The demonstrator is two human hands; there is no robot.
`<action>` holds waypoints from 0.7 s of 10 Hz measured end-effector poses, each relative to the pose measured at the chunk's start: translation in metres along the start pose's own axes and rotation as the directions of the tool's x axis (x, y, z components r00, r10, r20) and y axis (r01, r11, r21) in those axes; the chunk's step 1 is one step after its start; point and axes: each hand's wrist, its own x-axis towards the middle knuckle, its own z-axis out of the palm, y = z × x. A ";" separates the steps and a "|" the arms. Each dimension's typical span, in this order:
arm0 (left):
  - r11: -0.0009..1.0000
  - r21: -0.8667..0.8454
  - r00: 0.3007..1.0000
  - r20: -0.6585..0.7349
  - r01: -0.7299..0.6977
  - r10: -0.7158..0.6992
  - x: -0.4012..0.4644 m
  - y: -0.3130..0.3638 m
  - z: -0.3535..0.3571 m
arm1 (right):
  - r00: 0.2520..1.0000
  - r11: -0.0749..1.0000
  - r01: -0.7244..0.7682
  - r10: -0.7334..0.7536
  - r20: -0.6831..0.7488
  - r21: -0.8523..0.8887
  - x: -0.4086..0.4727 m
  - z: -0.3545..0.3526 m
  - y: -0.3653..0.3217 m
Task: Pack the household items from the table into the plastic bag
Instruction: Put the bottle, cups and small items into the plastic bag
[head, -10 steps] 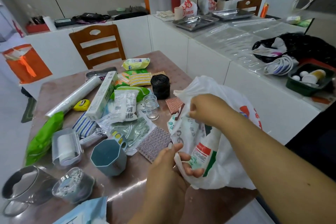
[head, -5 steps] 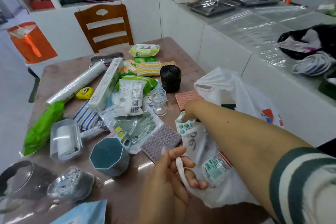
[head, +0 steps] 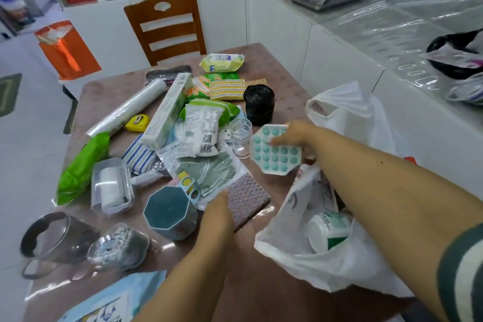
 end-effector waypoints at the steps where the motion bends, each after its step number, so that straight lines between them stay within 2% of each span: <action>1: 0.999 -0.036 0.991 -0.130 0.036 -0.040 0.012 -0.004 0.001 | 0.959 0.980 -0.110 0.060 0.276 0.167 -0.008 0.022 -0.012; 2: 0.999 0.034 0.990 -0.137 0.035 -0.030 0.048 -0.014 -0.006 | 0.946 0.991 -0.081 0.110 0.306 -0.107 -0.005 0.065 -0.007; 3: 0.995 0.042 0.994 -0.057 0.093 -0.090 0.048 -0.010 -0.004 | 0.952 0.985 -0.068 0.112 0.284 -0.159 -0.005 0.078 -0.004; 4: 0.995 0.021 0.995 0.015 0.097 -0.097 0.050 -0.010 0.000 | 0.870 0.985 -0.170 0.129 0.476 0.044 -0.001 0.068 -0.001; 5: 0.995 -0.014 0.994 0.032 0.104 -0.103 0.056 -0.010 0.007 | 0.879 0.952 -0.197 0.064 0.472 0.236 0.009 0.051 -0.001; 6: 0.995 -0.075 0.997 0.025 0.069 -0.068 0.061 -0.009 0.011 | 0.997 0.934 -0.036 0.055 -0.046 0.355 0.031 0.028 -0.001; 7: 0.994 -0.086 0.998 0.012 0.070 -0.069 0.072 -0.011 0.008 | 0.937 0.996 -0.073 0.089 -0.337 0.059 0.052 0.007 0.004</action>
